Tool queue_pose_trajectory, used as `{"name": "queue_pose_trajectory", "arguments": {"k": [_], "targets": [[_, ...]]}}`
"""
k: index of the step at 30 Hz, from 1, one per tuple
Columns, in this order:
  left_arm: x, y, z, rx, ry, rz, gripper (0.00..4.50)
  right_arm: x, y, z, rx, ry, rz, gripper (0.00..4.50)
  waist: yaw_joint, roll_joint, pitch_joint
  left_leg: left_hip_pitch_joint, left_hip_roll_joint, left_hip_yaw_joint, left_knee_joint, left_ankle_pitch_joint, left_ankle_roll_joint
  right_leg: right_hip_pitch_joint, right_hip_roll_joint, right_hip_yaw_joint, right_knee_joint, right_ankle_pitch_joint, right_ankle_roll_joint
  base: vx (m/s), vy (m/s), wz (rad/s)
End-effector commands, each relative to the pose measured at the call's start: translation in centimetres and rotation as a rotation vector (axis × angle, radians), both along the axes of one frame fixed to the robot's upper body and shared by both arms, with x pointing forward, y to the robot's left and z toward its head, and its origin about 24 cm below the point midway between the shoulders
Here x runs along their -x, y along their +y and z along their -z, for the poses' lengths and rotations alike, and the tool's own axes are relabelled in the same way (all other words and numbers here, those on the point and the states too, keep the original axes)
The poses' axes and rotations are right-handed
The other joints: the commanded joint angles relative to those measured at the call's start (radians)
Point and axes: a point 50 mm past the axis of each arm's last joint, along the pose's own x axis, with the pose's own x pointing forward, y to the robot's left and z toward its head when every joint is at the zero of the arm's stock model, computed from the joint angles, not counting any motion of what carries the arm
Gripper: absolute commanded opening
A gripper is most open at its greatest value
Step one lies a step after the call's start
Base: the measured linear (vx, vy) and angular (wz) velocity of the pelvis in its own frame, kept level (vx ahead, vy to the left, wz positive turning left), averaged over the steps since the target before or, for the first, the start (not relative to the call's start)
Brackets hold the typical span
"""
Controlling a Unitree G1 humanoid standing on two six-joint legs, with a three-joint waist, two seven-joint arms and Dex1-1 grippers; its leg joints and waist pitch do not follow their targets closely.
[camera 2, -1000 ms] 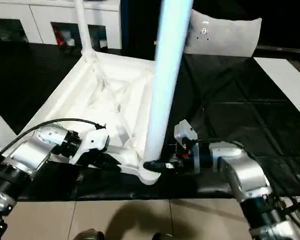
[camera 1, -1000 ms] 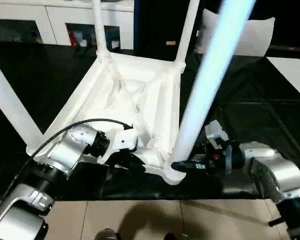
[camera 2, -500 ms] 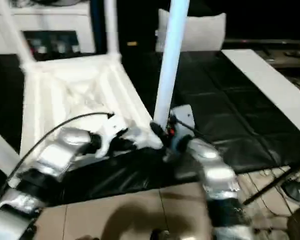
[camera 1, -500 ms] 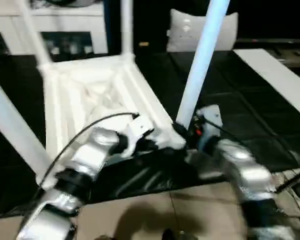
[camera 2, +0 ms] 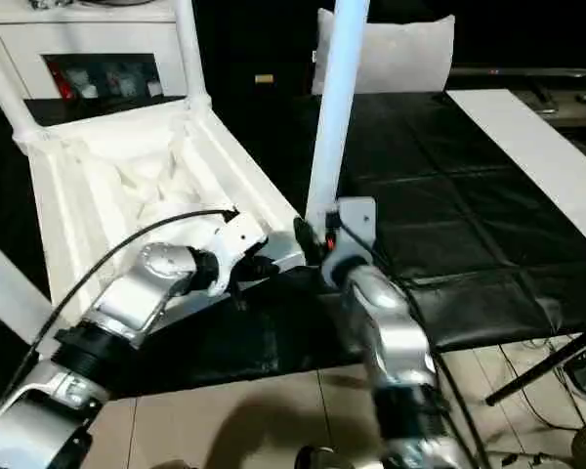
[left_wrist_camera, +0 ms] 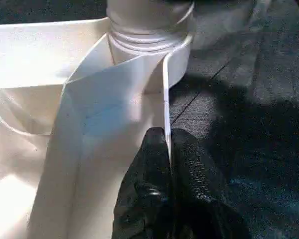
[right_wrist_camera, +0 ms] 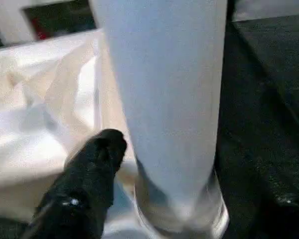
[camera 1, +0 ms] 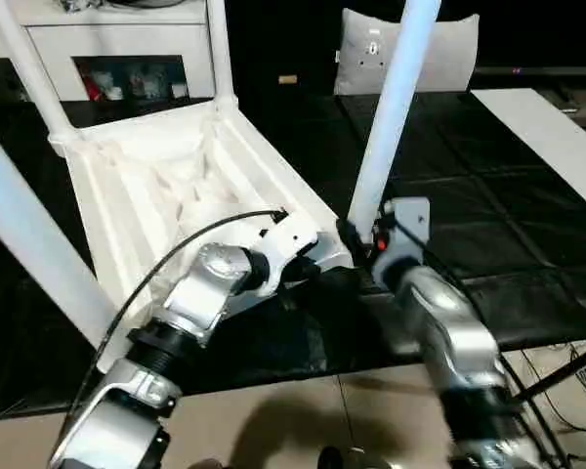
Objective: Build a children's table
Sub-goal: Rotate leg to tighten
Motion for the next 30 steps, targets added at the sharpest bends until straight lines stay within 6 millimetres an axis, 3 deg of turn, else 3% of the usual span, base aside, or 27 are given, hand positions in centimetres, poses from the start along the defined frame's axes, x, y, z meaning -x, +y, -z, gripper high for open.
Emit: {"name": "queue_pose_trajectory", "arguments": {"k": [1, 2, 5, 10, 16, 17, 22, 30], "targets": [[0.0, 0.1, -1.4, 0.022, -0.068, 0.073, 0.0, 0.6, -0.3, -0.2, 0.028, -0.033, -0.11, 3.42, 0.005, -0.003, -0.087, -0.016, 0.043, -0.01, -0.074, -0.115, 0.079, 0.075, -0.068, 0.057, -0.09, -0.485, -0.031, 0.0, 0.0, 0.0], [0.0, 0.3, -1.3, 0.015, -0.061, 0.085, 0.0, 0.8, -0.7, -0.3, 0.034, -0.046, -0.142, 3.57, 0.004, -0.002, -0.085, -0.018, 0.046, -0.008, -0.073, -0.107, 0.096, 0.071, -0.067, 0.058, -0.085, -0.444, -0.059, 0.0, 0.0, 0.0], [0.4, 1.1, -1.0, -0.008, -0.045, 0.156, 0.0, 1.4, -2.5, -0.8, 0.066, -0.074, -0.228, 3.86, 0.006, -0.003, -0.086, -0.017, 0.047, -0.006, -0.073, -0.101, 0.105, 0.071, -0.068, 0.059, -0.084, -0.434, -0.08, 0.0, 0.0, 0.0], [1.7, 2.0, -0.4, -0.064, -0.021, 0.384, 0.0, 2.3, -4.1, -1.8, 0.116, -0.103, -0.438, 4.19, 0.017, -0.003, -0.084, -0.011, 0.051, -0.004, -0.074, -0.118, 0.115, 0.069, -0.07, 0.06, -0.088, -0.457, -0.085, 0.0, 0.0, 0.0], [2.2, 2.4, -0.4, -0.075, 0.0, 0.519, 0.0, 3.5, -5.0, -2.0, 0.119, -0.03, -0.725, 4.19, 0.035, -0.004, -0.082, -0.003, 0.059, -0.003, -0.077, -0.141, 0.107, 0.068, -0.075, 0.06, -0.09, -0.475, -0.103, 0.0, 0.0, 0.0], [2.4, 2.6, -0.5, -0.07, 0.018, 0.568, 0.0, 3.5, -5.4, -2.0, 0.137, 0.006, -0.8, 3.93, 0.039, -0.005, -0.082, -0.002, 0.06, -0.003, -0.078, -0.138, 0.111, 0.07, -0.075, 0.06, -0.089, -0.466, -0.106, 0.0, 0.0, 0.0], [2.9, 3.1, -0.7, -0.107, 0.048, 0.668, 0.0, 3.4, -5.5, -1.8, 0.171, 0.07, -0.934, 3.6, 0.04, -0.012, -0.084, -0.007, 0.061, -0.002, -0.077, -0.114, 0.115, 0.071, -0.077, 0.062, -0.08, -0.436, -0.131, 0.0, 0.0, 0.0], [3.1, 3.0, -1.0, -0.136, 0.047, 0.759, 0.0, 3.2, -5.2, -1.6, 0.172, 0.105, -1.05, 3.0, 0.048, -0.018, -0.088, -0.009, 0.066, 0.001, -0.075, -0.07, 0.118, 0.073, -0.077, 0.063, -0.067, -0.382, -0.155, 0.0, 0.0, 0.0]]}}
